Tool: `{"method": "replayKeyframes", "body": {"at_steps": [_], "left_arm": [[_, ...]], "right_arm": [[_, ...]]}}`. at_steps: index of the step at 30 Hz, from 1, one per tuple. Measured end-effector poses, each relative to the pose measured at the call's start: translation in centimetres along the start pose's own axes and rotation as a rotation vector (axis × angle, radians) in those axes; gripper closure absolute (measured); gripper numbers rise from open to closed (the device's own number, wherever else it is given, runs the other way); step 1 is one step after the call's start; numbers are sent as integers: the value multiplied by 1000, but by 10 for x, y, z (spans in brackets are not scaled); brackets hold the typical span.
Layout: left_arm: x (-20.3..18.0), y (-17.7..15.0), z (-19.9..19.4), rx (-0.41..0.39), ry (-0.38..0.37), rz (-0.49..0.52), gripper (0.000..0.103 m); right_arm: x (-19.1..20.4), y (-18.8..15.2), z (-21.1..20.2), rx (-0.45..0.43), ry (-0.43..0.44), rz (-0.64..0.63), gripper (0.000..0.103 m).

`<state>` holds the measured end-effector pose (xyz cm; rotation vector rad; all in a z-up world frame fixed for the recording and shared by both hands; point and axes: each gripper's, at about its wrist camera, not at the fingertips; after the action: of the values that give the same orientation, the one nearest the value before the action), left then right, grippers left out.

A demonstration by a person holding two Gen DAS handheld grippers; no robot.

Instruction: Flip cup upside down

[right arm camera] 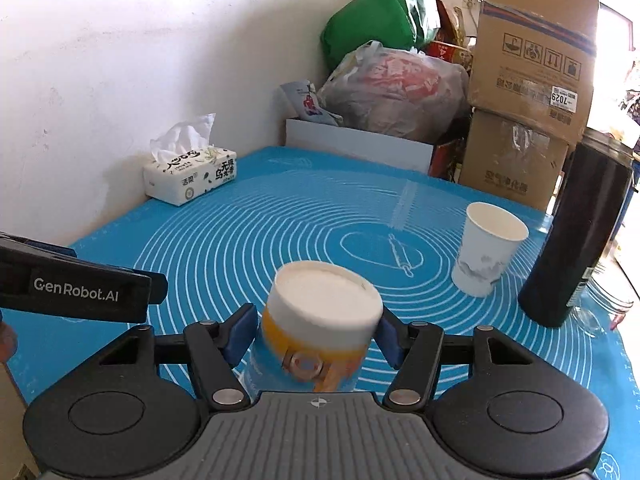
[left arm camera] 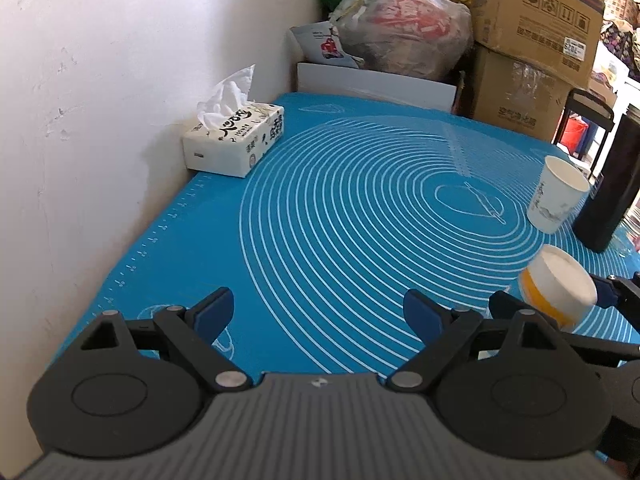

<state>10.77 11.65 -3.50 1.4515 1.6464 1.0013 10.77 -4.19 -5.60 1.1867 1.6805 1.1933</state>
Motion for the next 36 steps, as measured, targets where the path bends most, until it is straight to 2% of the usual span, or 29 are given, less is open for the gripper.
{"method": "replayKeyframes", "body": {"at_steps": [3,8,18,28,36], "left_arm": [[-4,-1,-5,1,-8,7,12],[-13,-4,-22,-14,-37,39,12],[-29,-11,-63,-39,-99,81,12],[-35,-19,-97,-66,-131,117,12],[-42,-30,-115,-63,-162,134,12]], "right_arm": [[-2,0,-6,11,4,1,24],[-14,0,-28,17,9,26,14],[-40,-9,-80,26,-4,91,13],[-64,-20,-128,34,-58,145,13],[-69,-21,-157,29,-93,141,13]]}}
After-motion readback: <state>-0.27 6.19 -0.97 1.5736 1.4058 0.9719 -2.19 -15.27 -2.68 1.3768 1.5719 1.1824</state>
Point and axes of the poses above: each gripper's, at about its wrist camera, not at the fingertips, and z roughly the way its jaws point, x to its left, y to its top, and after that the axes turned 14 degrees about -x, right-handed
